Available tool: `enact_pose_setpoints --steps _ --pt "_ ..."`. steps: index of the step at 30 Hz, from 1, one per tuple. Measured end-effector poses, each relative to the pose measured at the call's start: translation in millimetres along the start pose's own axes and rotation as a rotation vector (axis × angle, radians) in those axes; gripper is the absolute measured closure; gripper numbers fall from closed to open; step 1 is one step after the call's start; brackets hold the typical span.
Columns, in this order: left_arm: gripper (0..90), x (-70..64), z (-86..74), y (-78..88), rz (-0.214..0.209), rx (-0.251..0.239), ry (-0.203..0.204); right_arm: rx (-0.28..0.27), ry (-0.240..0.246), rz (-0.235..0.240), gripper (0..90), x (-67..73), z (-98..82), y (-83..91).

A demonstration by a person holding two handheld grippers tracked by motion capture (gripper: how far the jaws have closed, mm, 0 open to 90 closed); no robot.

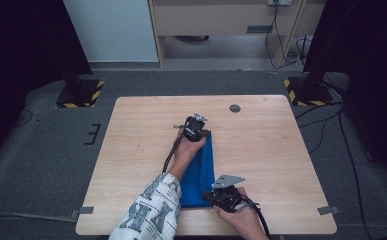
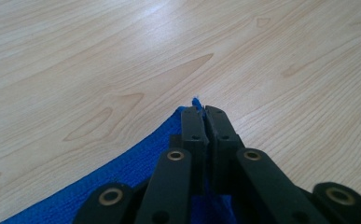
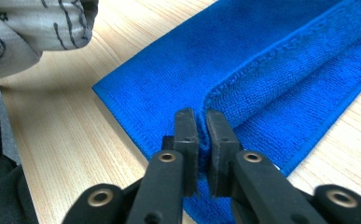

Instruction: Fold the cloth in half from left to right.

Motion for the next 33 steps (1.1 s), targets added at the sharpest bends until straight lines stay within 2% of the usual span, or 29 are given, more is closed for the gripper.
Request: enact_pose_setpoints --steps 1,3,7,12,19,23,28,31,33 --pt "85.0 0.3 0.0 0.1 -0.009 -0.005 0.011 0.0 0.001 0.004 79.7 -0.5 0.0 -0.2" --pt "77.0 1.2 0.2 0.7 -0.028 -0.024 0.045 0.004 -0.01 -0.006 67.2 -2.4 -0.2 -0.8" --pt "52.8 0.7 1.6 2.9 -0.04 -0.045 0.04 -0.003 -0.042 -0.026 49.9 -8.7 -0.1 0.5" --pt "40.7 2.6 4.6 12.1 -0.056 -0.081 0.047 0.003 -0.068 -0.05 34.1 -16.2 -0.3 0.8" --pt "27.3 9.4 1.7 27.3 -0.052 -0.079 0.023 0.005 -0.066 -0.079 19.7 -24.6 -1.3 -2.7" --pt "21.1 13.7 -3.6 33.6 -0.054 -0.092 0.028 0.001 -0.066 -0.097 12.9 -29.8 0.2 -5.2" --pt "13.8 20.9 -16.9 45.2 -0.042 -0.092 0.022 -0.014 -0.076 -0.111 10.5 -37.8 4.8 -7.8" --pt "10.9 25.9 -23.9 53.0 -0.043 -0.096 0.026 -0.028 -0.039 -0.116 9.8 -43.4 10.2 -9.2" --pt "9.7 30.5 -28.8 56.5 -0.038 -0.096 0.029 -0.034 -0.036 -0.121 10.4 -48.1 15.0 -9.6"
Point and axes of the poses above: each handheld gripper's, and its own axes: y roughly backward along the jaws, z roughly out of its top, x roughly to its left, the point moved 3 cm from there along -y, roughly forward along the jaws, and after that the axes turned 8 degrees about x, right-handed, at the moved point
